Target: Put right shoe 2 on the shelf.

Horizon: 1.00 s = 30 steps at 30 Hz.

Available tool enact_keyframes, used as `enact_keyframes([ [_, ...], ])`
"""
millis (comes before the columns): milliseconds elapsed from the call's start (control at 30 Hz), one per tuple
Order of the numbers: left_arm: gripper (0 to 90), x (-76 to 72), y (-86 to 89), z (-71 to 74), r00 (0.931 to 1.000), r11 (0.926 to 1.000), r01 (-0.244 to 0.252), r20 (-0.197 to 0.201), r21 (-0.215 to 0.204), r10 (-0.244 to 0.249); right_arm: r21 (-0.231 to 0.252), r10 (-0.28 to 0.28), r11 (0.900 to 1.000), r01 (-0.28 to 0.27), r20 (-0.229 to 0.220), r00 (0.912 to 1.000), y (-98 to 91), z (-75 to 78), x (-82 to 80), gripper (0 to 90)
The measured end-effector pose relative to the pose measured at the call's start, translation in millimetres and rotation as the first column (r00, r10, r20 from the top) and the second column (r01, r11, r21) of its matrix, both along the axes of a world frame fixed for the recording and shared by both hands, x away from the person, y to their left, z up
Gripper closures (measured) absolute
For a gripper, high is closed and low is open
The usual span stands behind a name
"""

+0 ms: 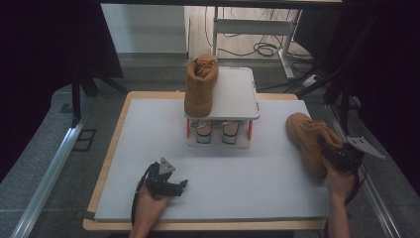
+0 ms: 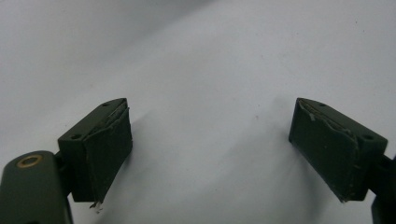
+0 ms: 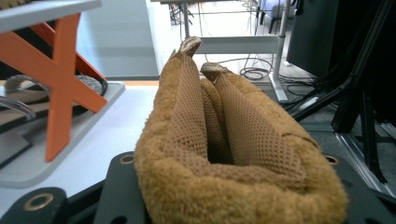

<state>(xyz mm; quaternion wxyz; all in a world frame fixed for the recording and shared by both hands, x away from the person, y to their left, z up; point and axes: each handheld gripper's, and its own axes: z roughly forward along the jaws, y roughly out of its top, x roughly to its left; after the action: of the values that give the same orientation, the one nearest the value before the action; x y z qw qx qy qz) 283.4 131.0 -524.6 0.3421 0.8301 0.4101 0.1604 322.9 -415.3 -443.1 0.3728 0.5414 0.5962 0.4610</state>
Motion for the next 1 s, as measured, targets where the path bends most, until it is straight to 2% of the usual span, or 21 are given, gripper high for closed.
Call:
enact_keyframes([
  [367, 13.2, -0.1, 0.1, 0.1, 1.0, 1.0, 0.001, 0.001, 0.003, -0.001, -0.011, 0.031, 0.9995, -0.031, 0.056, 0.998, 12.3, 20.3, -7.2, 52.3],
  [1000, 13.1, -0.1, -0.4, -0.2, 1.0, 1.0, -0.004, 0.001, -0.004, 0.004, -0.025, 0.042, 0.9989, -0.04, 0.101, 0.994, 22.4, 46.1, -12.1, 52.6],
])
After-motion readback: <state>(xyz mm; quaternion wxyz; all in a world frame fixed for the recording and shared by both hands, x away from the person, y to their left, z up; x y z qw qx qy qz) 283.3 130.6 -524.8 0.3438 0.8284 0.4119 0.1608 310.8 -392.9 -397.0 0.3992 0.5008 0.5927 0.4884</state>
